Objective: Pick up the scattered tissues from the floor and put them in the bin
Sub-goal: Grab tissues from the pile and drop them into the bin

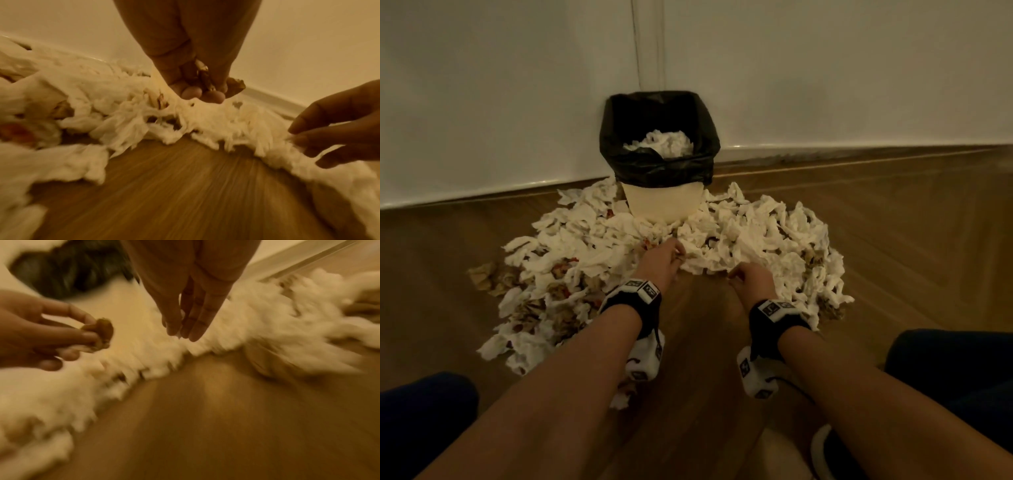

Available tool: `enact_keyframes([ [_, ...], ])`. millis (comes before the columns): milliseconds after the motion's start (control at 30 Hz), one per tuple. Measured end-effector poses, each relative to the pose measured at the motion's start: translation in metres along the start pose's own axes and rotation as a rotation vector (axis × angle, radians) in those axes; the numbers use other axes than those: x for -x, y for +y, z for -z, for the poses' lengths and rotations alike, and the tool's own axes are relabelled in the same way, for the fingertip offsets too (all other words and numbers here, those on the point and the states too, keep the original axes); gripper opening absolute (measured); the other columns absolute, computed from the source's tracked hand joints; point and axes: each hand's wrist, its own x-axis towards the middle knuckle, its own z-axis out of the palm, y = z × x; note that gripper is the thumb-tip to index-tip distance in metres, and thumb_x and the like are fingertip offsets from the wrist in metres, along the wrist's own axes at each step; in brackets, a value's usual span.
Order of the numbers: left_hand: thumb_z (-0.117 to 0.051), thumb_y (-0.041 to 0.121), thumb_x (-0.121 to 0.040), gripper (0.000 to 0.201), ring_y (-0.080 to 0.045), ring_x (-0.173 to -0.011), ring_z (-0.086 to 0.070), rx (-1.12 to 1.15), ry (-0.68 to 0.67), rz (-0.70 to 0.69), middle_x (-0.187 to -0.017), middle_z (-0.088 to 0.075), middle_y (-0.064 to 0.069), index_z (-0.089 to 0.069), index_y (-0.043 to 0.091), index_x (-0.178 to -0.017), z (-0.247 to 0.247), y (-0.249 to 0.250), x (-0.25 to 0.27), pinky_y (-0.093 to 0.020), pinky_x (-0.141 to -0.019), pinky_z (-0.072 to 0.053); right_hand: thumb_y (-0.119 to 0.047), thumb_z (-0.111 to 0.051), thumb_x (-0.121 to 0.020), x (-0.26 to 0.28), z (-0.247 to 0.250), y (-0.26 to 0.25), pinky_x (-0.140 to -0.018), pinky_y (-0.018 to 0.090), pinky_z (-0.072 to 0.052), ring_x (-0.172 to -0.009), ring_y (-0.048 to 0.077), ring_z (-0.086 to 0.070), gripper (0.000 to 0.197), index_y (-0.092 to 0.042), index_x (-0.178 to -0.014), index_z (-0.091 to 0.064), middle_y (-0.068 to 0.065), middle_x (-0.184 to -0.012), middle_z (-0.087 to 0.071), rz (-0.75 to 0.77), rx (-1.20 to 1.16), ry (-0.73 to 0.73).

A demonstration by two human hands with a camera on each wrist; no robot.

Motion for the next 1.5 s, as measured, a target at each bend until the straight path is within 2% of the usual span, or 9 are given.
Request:
enact_keyframes([
  [100, -0.053, 0.016, -0.093, 0.008, -0.014, -0.077, -0.056, 0.102, 0.299, -0.081, -0.101, -0.060, -0.007, -0.057, 0.014, -0.099, 0.023, 0.020, -0.014, -0.024, -0.071, -0.046, -0.014, -0.062, -0.087, -0.014, 0.024, -0.035, -0.084, 0.027, -0.046, -0.097, 0.024, -0.060, 0.013, -0.009, -0.096, -0.071, 0.010, -0.104, -0.063, 0.064, -0.138, 0.123],
  [200, -0.054, 0.012, -0.092, 0.011, -0.005, -0.091, -0.045, 0.120, 0.629, -0.209, -0.115, -0.044, -0.009, -0.062, 0.009, -0.098, 0.051, 0.043, -0.026, -0.009, -0.086, -0.034, -0.013, -0.064, -0.085, -0.028, 0.053, -0.077, -0.089, 0.036, -0.051, -0.095, 0.025, -0.062, 0.011, -0.007, -0.091, -0.072, 0.011, -0.100, -0.067, 0.140, -0.309, 0.259],
  [300, -0.054, 0.012, -0.092, 0.016, -0.009, -0.094, -0.046, 0.147, 0.800, -0.229, -0.117, -0.039, -0.013, -0.063, 0.008, -0.105, 0.083, 0.061, -0.038, -0.010, -0.089, -0.036, -0.012, -0.065, -0.084, -0.044, 0.084, -0.121, -0.089, 0.039, -0.053, -0.094, 0.023, -0.065, 0.014, -0.008, -0.095, -0.073, 0.011, -0.099, -0.069, 0.212, -0.406, 0.335],
  [367, -0.052, 0.011, -0.092, 0.021, -0.010, -0.086, -0.045, 0.160, 0.828, -0.229, -0.116, -0.039, -0.015, -0.062, 0.009, -0.111, 0.104, 0.070, -0.047, -0.011, -0.084, -0.038, -0.012, -0.064, -0.085, -0.055, 0.104, -0.149, -0.088, 0.032, -0.053, -0.091, 0.021, -0.066, 0.014, -0.009, -0.095, -0.074, 0.010, -0.096, -0.071, 0.274, -0.409, 0.391],
  [467, -0.048, 0.009, -0.093, 0.028, -0.017, -0.080, -0.048, 0.141, 0.743, -0.191, -0.118, -0.037, -0.015, -0.058, 0.008, -0.119, 0.130, 0.078, -0.060, -0.017, -0.083, -0.043, -0.011, -0.060, -0.086, -0.074, 0.124, -0.183, -0.090, 0.030, -0.051, -0.093, 0.022, -0.066, 0.017, -0.010, -0.097, -0.074, 0.010, -0.098, -0.072, 0.328, -0.340, 0.419],
  [700, -0.042, 0.009, -0.095, 0.041, -0.026, -0.097, -0.054, -0.029, 0.398, -0.055, -0.127, -0.036, -0.013, -0.046, 0.014, -0.136, 0.141, 0.063, -0.077, -0.021, -0.084, -0.041, -0.008, -0.052, -0.090, -0.098, 0.111, -0.190, -0.097, 0.025, -0.043, -0.111, 0.020, -0.059, 0.030, -0.012, -0.115, -0.067, 0.006, -0.120, -0.065, 0.320, -0.069, 0.173],
  [1067, -0.043, 0.007, -0.091, 0.029, -0.018, -0.090, -0.056, 0.076, 0.516, -0.224, -0.112, -0.051, -0.007, -0.063, 0.014, -0.110, 0.129, 0.060, -0.048, -0.018, -0.077, -0.041, -0.008, -0.049, -0.090, -0.061, 0.081, -0.156, -0.078, 0.022, -0.042, -0.093, 0.023, -0.059, 0.022, -0.014, -0.099, -0.068, 0.009, -0.104, -0.062, 0.294, -0.235, 0.327],
  [1333, -0.042, 0.017, -0.094, 0.023, -0.020, -0.086, -0.054, -0.016, 0.341, 0.046, -0.108, -0.055, -0.005, -0.061, 0.018, -0.108, 0.069, -0.014, 0.032, -0.030, -0.078, -0.046, -0.012, -0.046, -0.092, 0.009, -0.003, -0.102, -0.073, 0.024, -0.044, -0.093, 0.021, -0.060, 0.025, -0.017, -0.105, -0.066, 0.007, -0.107, -0.065, 0.136, -0.193, 0.070],
  [1500, -0.037, 0.021, -0.098, 0.023, -0.014, -0.075, -0.052, -0.123, 0.175, 0.201, -0.108, -0.054, -0.003, -0.059, 0.022, -0.107, 0.051, -0.066, 0.088, -0.026, -0.063, -0.043, -0.013, -0.047, -0.094, 0.052, -0.050, -0.077, -0.081, 0.030, -0.048, -0.098, 0.022, -0.060, 0.025, -0.018, -0.114, -0.062, 0.008, -0.111, -0.064, 0.133, -0.117, -0.233],
])
